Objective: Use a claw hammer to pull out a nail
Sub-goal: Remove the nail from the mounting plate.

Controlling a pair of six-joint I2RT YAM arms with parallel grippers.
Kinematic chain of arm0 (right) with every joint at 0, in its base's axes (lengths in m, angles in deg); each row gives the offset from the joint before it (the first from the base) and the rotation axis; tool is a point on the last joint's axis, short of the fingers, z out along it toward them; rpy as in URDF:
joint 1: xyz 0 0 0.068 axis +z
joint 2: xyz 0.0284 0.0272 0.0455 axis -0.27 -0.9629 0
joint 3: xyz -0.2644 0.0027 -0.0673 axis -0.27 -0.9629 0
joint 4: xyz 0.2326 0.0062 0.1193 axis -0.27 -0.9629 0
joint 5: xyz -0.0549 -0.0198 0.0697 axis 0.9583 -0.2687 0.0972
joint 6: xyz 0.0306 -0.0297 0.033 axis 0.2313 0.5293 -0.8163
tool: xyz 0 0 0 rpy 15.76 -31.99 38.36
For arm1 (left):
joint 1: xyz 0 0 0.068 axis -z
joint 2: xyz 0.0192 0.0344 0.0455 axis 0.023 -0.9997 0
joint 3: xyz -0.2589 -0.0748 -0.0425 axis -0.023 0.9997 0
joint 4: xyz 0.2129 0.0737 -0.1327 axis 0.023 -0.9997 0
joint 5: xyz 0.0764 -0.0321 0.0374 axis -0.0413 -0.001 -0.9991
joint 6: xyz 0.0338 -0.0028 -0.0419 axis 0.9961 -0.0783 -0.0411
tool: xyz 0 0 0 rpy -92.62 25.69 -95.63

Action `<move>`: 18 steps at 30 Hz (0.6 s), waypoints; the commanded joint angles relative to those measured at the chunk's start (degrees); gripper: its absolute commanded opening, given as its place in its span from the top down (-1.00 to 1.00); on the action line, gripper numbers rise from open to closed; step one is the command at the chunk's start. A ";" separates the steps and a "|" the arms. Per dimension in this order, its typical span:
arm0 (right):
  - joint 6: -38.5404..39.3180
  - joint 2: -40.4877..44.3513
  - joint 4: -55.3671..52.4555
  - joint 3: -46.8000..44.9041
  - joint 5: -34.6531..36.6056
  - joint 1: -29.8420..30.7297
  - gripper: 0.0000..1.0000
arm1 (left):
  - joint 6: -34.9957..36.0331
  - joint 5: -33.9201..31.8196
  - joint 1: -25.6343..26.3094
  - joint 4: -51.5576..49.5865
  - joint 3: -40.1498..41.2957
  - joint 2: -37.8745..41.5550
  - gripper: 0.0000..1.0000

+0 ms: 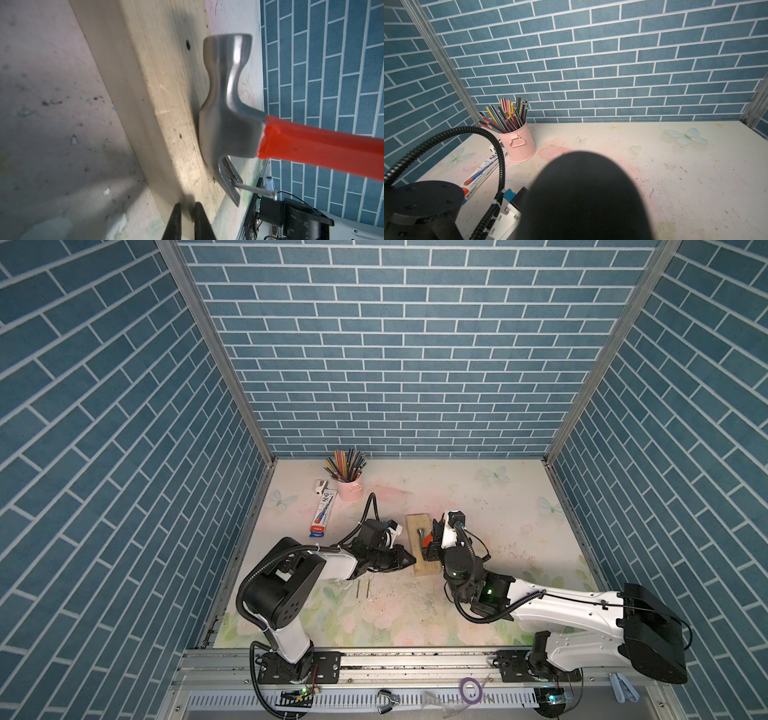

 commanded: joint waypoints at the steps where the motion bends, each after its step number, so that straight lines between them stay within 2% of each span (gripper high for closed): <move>1: 0.25 -0.55 -6.37 1.87 1.32 0.23 1.00 | 1.17 -5.38 -0.17 -6.26 0.99 -0.84 0.71; 10: -5.22 -4.72 -21.42 11.68 -2.83 -1.92 1.00 | 3.09 -8.06 -0.23 -9.81 0.51 -0.84 0.71; 18: -10.69 -10.27 -38.09 22.54 -16.15 -9.64 1.00 | 3.94 -8.93 -0.12 -10.32 0.95 -1.99 0.70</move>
